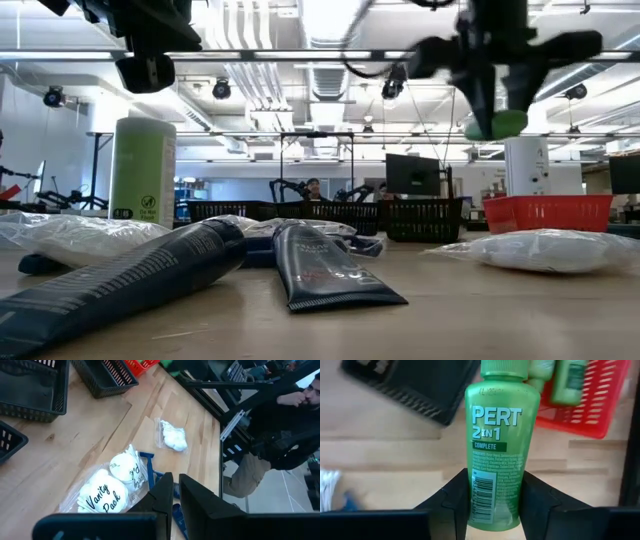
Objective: Pick & Place Travel size toiletries
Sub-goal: Put the shampoo into the red bin, then put the cotton pack into the left black bin
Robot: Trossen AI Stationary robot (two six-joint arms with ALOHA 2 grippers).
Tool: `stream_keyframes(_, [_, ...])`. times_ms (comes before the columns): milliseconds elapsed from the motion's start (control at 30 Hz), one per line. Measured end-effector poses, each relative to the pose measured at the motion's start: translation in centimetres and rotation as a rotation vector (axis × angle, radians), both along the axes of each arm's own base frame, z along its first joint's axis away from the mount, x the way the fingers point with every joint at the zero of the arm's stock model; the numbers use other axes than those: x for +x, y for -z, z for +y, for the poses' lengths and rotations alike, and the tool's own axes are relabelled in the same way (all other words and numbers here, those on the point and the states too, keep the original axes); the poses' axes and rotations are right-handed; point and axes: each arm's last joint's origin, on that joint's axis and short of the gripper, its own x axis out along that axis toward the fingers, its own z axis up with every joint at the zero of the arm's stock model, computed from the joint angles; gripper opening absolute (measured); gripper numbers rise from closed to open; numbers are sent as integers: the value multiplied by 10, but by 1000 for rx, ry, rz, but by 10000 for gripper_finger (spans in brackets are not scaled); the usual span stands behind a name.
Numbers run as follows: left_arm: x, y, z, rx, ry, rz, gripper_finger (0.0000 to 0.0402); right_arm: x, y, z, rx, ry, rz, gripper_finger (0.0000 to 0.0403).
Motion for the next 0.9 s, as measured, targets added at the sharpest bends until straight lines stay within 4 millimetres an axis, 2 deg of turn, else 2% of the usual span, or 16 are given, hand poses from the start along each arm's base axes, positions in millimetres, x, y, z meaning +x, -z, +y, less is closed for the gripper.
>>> stream_keyframes(100, [0,0,0,0,0,1,35,-23,3,-22,6,48,-16,128])
stream_keyframes(233, [0,0,0,0,0,3,35,-47,17,-46,8,110,17,134])
stream_keyframes(367, [0,0,0,0,0,4,35,-64,31,-63,22,149,27,136])
stream_keyframes(500, [0,0,0,1,0,4,35,-72,42,-73,41,169,21,152])
stream_keyframes(633, [0,0,0,6,3,3,35,-77,49,-75,46,182,51,188])
stream_keyframes(733, [0,0,0,17,8,1,35,-77,49,-74,45,173,49,216])
stream_keyframes(900, [0,0,0,24,11,0,35,-68,38,-71,-6,126,11,256])
